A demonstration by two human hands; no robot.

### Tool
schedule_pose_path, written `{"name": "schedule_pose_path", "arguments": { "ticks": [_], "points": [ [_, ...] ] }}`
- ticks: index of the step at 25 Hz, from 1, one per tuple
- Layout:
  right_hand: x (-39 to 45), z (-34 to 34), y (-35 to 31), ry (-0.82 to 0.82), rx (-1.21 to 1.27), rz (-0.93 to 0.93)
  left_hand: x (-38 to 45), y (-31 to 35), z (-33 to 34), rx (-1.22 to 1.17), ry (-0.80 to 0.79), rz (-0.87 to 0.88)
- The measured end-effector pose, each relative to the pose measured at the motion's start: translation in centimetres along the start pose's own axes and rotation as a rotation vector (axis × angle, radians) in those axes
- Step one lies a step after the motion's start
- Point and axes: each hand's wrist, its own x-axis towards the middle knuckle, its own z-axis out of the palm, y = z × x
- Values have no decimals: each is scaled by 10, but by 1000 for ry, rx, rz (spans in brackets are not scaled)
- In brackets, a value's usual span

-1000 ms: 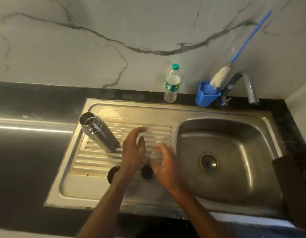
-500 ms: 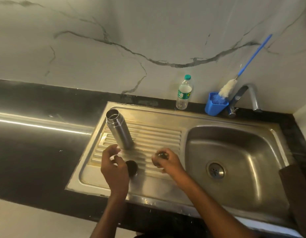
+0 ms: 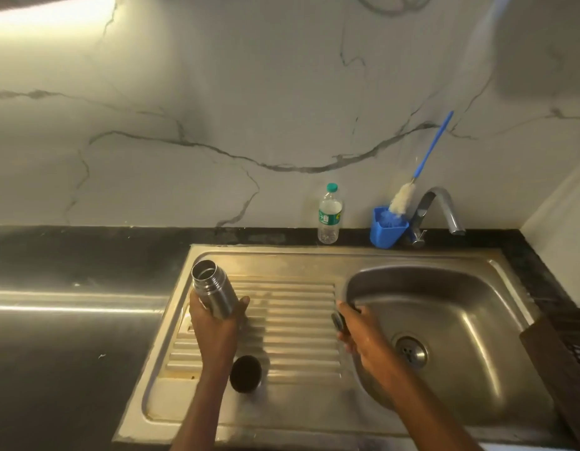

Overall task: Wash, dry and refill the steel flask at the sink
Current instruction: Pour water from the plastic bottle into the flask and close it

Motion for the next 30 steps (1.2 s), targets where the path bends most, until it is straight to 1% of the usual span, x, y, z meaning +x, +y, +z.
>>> {"name": "schedule_pose_path", "arguments": {
  "ticks": [1, 3, 4, 6, 8, 11, 13, 14, 16, 17, 19, 21, 22, 24, 26, 27, 29, 30],
  "points": [
    [-2, 1, -11, -8, 17, -11, 5, 1, 1, -14, -10, 3],
    [-4, 3, -24, 37, -73, -249, 12, 1, 3, -5, 30, -6],
    [-5, 4, -28, 36, -98, -330, 14, -1, 4, -2, 63, -16],
    [-8, 5, -36, -1, -37, -332, 13, -2, 8, -5, 102, -11],
    [-2, 3, -42, 31, -27, -368, 10, 2, 14, 4, 92, 37],
    [-8, 1, -53, 8, -99, -430, 2, 11, 29, 28, 7, 136],
    [-8, 0, -54, 62, -156, -498, -2, 16, 41, 48, -52, 178],
    [-5, -3, -54, 29, -145, -478, -4, 19, 47, 60, -80, 203],
    [-1, -10, -55, -76, -91, -325, -11, 26, 60, 63, -146, 233],
    [-1, -16, -55, -83, -81, -284, -16, 29, 66, 63, -177, 248],
    [-3, -34, -64, 3, -99, -371, -27, 36, 77, 79, -217, 289],
    [-5, -53, -76, 69, -136, -518, -37, 40, 87, 116, -238, 332],
    [-6, -61, -81, 94, -161, -548, -42, 43, 90, 135, -242, 349],
    [-9, -73, -88, 162, -141, -544, -54, 49, 97, 157, -252, 368],
    [-10, -82, -83, 260, -161, -637, -62, 53, 103, 167, -256, 372],
    [-10, -85, -79, 253, -186, -661, -66, 54, 106, 170, -249, 369],
    [-11, -90, -77, 145, -123, -496, -73, 58, 110, 174, -235, 358],
    [-11, -92, -76, 121, -105, -437, -75, 59, 112, 178, -233, 363]
  ]
}}
